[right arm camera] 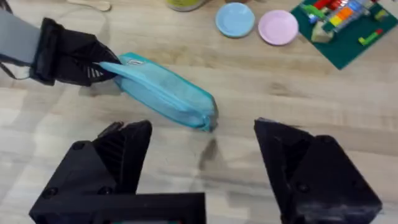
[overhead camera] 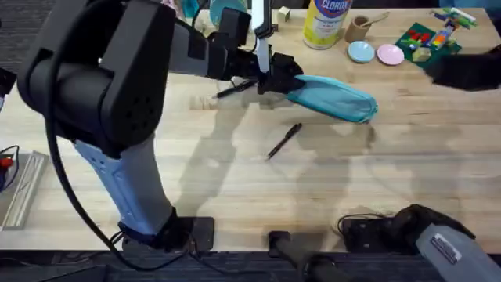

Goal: Unzip the bag, pick up the pens from the table one at a time and place them inside, then zip the bag closed.

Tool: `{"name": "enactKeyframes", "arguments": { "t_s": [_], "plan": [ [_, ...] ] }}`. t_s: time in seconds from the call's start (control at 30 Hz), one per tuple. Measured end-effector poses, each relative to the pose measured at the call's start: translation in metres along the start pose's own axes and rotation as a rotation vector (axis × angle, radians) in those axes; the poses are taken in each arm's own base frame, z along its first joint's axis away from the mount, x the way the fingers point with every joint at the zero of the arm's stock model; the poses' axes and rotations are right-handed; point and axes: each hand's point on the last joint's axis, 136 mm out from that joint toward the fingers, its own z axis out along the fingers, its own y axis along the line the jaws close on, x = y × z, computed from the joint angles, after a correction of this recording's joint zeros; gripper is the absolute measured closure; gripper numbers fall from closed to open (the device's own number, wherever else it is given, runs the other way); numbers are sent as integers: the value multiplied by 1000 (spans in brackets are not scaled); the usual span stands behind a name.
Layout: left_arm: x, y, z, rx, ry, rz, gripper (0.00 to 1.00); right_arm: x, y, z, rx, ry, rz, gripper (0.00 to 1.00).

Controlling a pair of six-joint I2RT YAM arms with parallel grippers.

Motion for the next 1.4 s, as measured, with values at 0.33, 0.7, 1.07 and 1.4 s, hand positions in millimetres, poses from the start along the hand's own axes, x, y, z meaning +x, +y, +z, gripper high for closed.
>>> {"name": "enactKeyframes", "arguments": {
  "t_s": [0.33,0.7,1.07,1.4],
  "plan": [
    [0,0,0,0,0,0,957,-14,-14,-5,-204,29,-54,9],
    [0,0,0,0,0,0,957,3,-47,43,-261,151,-39,6],
    [0,0,0,2,-2,0,957,31,-36,34,-316,252,-227,5],
    [0,-1,0,3,-3,0,957,37,-35,29,-316,266,-342,5]
  ]
}}
